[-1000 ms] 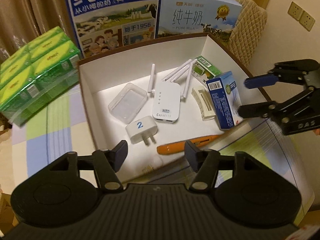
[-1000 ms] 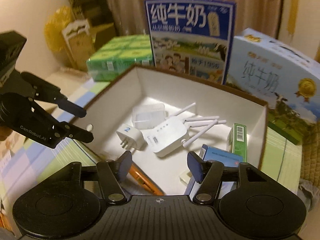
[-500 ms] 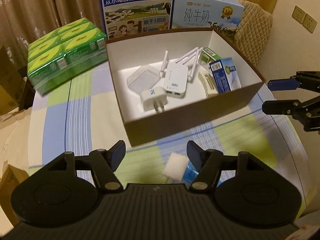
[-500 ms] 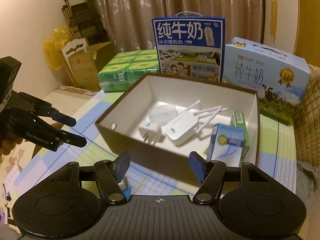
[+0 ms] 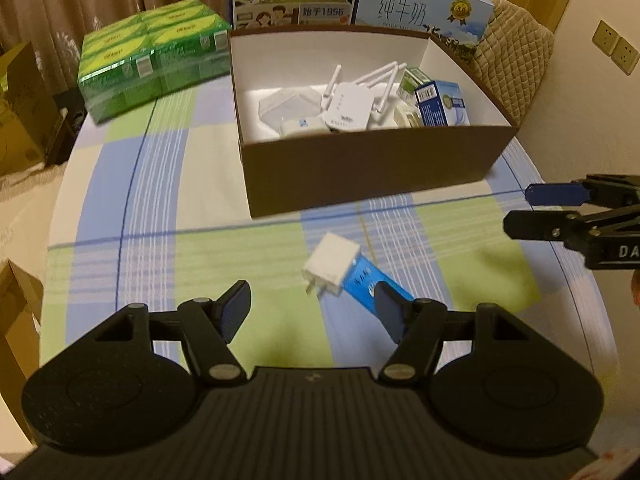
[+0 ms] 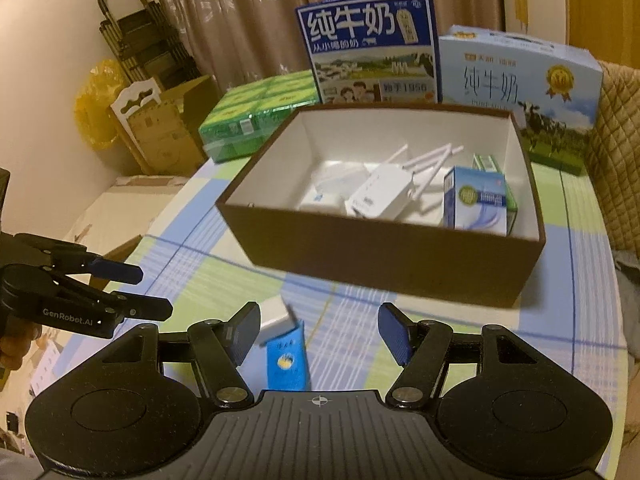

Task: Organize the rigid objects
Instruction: 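Withdraw both tools from the box toward the items on the table, then lower the right tool onto the blue hand-cream tube cap and grasp it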

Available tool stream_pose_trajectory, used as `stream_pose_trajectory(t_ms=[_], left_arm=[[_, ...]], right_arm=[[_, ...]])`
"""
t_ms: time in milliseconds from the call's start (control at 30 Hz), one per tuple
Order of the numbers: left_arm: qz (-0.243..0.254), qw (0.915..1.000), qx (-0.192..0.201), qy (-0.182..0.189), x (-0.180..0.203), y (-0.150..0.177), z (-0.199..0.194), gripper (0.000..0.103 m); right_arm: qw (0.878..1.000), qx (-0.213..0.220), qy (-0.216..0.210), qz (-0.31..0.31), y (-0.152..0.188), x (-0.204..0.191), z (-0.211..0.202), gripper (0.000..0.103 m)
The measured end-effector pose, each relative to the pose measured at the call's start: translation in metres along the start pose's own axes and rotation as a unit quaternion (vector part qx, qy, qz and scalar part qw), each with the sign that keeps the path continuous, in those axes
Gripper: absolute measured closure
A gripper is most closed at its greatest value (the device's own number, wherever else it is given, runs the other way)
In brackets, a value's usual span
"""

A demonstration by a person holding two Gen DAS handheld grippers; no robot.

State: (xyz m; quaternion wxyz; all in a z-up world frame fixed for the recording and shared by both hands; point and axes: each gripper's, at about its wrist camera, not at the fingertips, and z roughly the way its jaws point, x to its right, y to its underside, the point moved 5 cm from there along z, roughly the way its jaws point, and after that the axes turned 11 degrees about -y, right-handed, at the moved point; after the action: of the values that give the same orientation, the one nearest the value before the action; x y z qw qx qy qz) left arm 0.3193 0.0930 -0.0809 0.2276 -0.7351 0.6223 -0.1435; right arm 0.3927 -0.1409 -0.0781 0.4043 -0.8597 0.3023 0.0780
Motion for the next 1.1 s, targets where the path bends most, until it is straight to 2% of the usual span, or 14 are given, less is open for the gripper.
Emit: stream_pose_trajectory(t_ms=[233,633,1100], left_arm=[[-0.008,0.9998,-0.014,-0.006,0.005,0.027,0.000,0.039],[0.003,0.9989,-0.033,-0.032,0.012,0.059,0.012,0.039],[0.007,0.9971,-0.065,-0.038,0.015,0.084,0.039,0.039]], right_arm=[[1.000,-0.024,-0.004,0.015,0.027,-0.008,0.005,0.041],[0.997,-0.073,-0.001,0.004,0.064,-0.020,0.027,0.041],[0.991,-0.123,0.029,-0.050,0.092,-0.025,0.071,0.041]])
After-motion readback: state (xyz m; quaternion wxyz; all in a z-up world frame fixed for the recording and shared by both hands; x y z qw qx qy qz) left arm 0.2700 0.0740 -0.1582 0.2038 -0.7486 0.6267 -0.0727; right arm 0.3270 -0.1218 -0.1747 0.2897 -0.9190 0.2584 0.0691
